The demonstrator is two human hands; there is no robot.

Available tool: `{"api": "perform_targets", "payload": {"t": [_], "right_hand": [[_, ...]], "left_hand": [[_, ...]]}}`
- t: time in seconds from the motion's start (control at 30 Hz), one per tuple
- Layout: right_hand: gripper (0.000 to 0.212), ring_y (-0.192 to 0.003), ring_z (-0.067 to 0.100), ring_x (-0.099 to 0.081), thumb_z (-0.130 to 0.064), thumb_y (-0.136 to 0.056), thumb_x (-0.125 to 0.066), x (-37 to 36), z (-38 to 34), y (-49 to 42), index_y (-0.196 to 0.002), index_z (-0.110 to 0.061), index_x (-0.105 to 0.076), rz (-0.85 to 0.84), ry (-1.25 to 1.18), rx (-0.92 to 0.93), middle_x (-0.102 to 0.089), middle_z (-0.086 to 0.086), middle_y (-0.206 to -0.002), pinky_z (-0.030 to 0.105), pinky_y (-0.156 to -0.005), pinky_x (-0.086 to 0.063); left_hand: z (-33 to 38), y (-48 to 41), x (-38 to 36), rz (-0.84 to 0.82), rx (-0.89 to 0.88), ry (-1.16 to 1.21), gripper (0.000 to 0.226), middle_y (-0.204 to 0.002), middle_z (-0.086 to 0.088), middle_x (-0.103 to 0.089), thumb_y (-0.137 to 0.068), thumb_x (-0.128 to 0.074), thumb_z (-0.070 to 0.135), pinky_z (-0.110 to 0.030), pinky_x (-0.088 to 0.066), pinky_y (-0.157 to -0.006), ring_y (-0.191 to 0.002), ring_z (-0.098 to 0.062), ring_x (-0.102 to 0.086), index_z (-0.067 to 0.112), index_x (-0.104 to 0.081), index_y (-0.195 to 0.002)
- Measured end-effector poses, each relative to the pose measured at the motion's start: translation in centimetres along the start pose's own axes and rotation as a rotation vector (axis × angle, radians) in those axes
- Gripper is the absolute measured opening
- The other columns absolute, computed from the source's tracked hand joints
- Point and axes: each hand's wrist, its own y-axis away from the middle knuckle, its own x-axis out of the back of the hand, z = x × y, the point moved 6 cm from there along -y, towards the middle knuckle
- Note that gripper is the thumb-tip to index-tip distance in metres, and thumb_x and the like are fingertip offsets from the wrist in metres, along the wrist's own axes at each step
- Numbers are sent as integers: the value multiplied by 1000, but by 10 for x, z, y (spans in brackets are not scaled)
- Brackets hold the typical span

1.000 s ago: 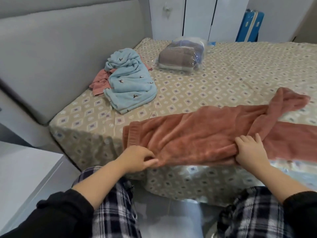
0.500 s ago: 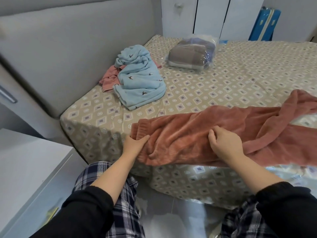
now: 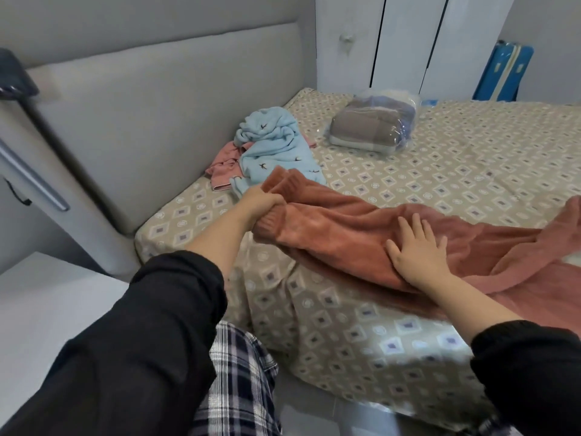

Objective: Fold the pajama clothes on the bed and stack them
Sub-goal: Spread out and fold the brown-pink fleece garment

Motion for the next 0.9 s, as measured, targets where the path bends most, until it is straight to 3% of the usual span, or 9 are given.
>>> {"api": "perform_targets", "payload": {"t": [0.07, 0.13, 0.2, 0.27, 0.37, 0.53, 0.63, 0.77, 0.9], "right_hand": [[65, -148, 25, -4, -48, -96, -34, -3, -5, -3, -153, -22, -14, 8, -37, -6, -4, 6, -162, 58, -114, -7], [63, -148, 23, 0, -51, -98, -26, -30, -6, 7, -153, -26, -9, -141, 0, -16, 0, 3, -162, 59, -114, -5], [62, -148, 22, 4, -53, -98, -17, -62, -1, 21, -153, -30, -3, -289, 96, -19, 4, 1, -162, 59, -115, -3], [62, -148, 22, 6, -53, -98, -13, -75, 4, 22, -153, -31, 1, -301, 127, -23, 7, 0, -162, 60, -115, -1], [63, -148, 22, 7, -55, -97, -13, -78, 5, 14, -153, -32, 2, -335, 120, -31, 8, 0, -162, 61, -114, 0], [63, -148, 22, 7, -54, -96, -13, -80, 5, 13, -153, -32, 2, -331, 136, -44, 8, 0, -162, 62, -113, -1], [63, -148, 22, 7, -54, -97, -13, -79, 5, 13, -153, -31, 2, -333, 133, -48, 8, 0, -162, 62, -113, 0], [63, -148, 22, 7, -55, -97, -13, -77, 4, 14, -153, -31, 1, -334, 130, -37, 8, 0, -162, 61, -113, 0], [63, -148, 23, 6, -56, -96, -14, -78, 6, 13, -153, -31, 0, -334, 128, -31, 6, 1, -162, 61, -113, 0]], "left_hand": [[-5, -20, 11, -8, 41, -104, 26, -94, -8, -70, -71, -78, 19, -27, -53, -69, -83, -23, -67, 11, -64, -92], [-27, -26, 21, 25, 44, -443, 45, -112, -11, -64, -75, -78, 31, -31, -48, -81, -101, -28, -61, 9, -58, -109], [-55, -19, 24, 65, 33, -615, 45, -117, -12, -62, -80, -72, 39, -31, -44, -81, -107, -30, -59, 14, -56, -114], [-79, -11, 26, 104, 63, -549, 35, -103, -7, -64, -82, -67, 41, -31, -42, -75, -103, -30, -60, 15, -59, -104], [-95, -3, 34, 183, 77, -358, 28, -70, 3, -57, -83, -65, 41, -30, -35, -57, -77, -22, -57, 18, -54, -69], [-98, 16, 33, 64, 131, -221, 34, -64, 2, -52, -80, -70, 49, -29, -38, -59, -63, -13, -48, 19, -60, -69], [-88, 25, 24, -33, 94, -313, 23, -66, -1, -52, -79, -76, 30, -25, -36, -57, -63, -12, -46, 12, -65, -70], [-72, 36, 32, -16, 100, 94, 4, -74, -4, -57, -77, -68, 11, -25, -38, -63, -70, -15, -48, 9, -65, -79], [-87, 50, 32, 12, 84, -498, 21, -66, -2, -49, -79, -62, 14, -29, -34, -59, -65, -16, -44, 15, -53, -61]]}}
